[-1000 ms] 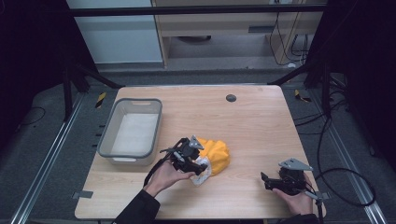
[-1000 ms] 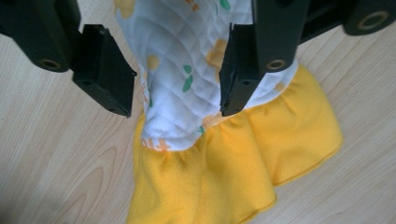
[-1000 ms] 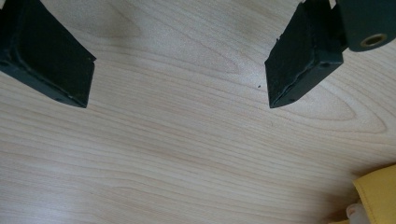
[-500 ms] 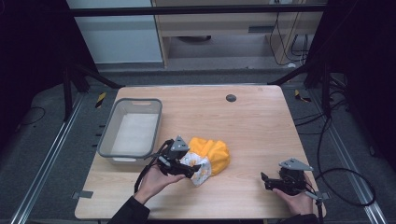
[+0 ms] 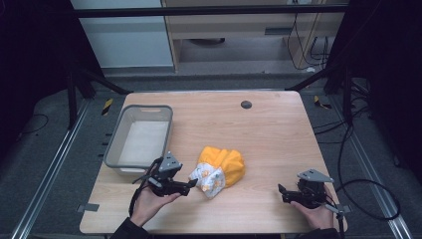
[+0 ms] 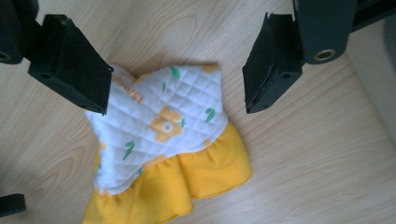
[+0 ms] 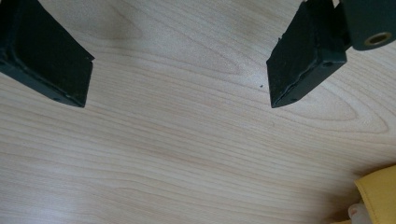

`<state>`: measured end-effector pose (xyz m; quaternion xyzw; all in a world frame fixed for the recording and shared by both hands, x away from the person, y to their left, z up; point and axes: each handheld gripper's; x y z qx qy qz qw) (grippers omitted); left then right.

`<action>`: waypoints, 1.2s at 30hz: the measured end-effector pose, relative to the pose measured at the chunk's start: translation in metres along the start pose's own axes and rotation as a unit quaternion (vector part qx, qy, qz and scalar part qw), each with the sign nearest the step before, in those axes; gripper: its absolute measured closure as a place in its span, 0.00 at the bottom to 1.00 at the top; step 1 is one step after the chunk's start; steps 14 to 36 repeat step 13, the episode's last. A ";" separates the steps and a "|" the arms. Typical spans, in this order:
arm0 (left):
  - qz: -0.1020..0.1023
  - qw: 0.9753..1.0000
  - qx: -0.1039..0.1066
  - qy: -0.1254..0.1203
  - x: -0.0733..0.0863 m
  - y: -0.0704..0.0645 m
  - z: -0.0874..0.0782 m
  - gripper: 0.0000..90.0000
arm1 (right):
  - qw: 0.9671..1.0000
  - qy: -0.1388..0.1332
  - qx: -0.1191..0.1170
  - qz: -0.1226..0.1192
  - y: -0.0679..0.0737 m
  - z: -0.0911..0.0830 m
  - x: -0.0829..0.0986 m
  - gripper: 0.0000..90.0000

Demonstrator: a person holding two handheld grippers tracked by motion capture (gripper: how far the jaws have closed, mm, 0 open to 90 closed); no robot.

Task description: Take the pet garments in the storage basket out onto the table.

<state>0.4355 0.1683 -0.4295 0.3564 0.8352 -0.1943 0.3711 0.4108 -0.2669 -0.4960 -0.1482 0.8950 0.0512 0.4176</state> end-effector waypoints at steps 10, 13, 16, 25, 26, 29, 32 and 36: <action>-0.028 0.999 -0.018 -0.018 0.024 0.010 -0.014 0.26 | 1.000 -0.001 0.000 0.001 0.000 0.000 0.000 0.07; -0.034 0.999 -0.020 -0.018 0.032 0.012 -0.017 0.26 | 1.000 -0.003 -0.001 0.003 0.000 -0.001 0.000 0.07; -0.034 0.999 -0.020 -0.018 0.032 0.012 -0.017 0.26 | 1.000 -0.003 -0.001 0.003 0.000 -0.001 0.000 0.07; -0.034 0.999 -0.020 -0.018 0.032 0.012 -0.017 0.26 | 1.000 -0.003 -0.001 0.003 0.000 -0.001 0.000 0.07; -0.034 0.999 -0.020 -0.018 0.032 0.012 -0.017 0.26 | 1.000 -0.003 -0.001 0.003 0.000 -0.001 0.000 0.07; -0.034 0.999 -0.020 -0.018 0.032 0.012 -0.017 0.26 | 1.000 -0.003 -0.001 0.003 0.000 -0.001 0.000 0.07; -0.034 0.999 -0.020 -0.018 0.032 0.012 -0.017 0.26 | 1.000 -0.003 -0.001 0.003 0.000 -0.001 0.000 0.07; -0.034 0.999 -0.020 -0.018 0.032 0.012 -0.017 0.26 | 1.000 -0.003 -0.001 0.003 0.000 -0.001 0.000 0.07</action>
Point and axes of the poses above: each handheld gripper's, and its own axes: z roughly forward along the jaws, x roughly out of its underside, y roughly to its left, and after that the axes turned 2 degrees about x, right-handed
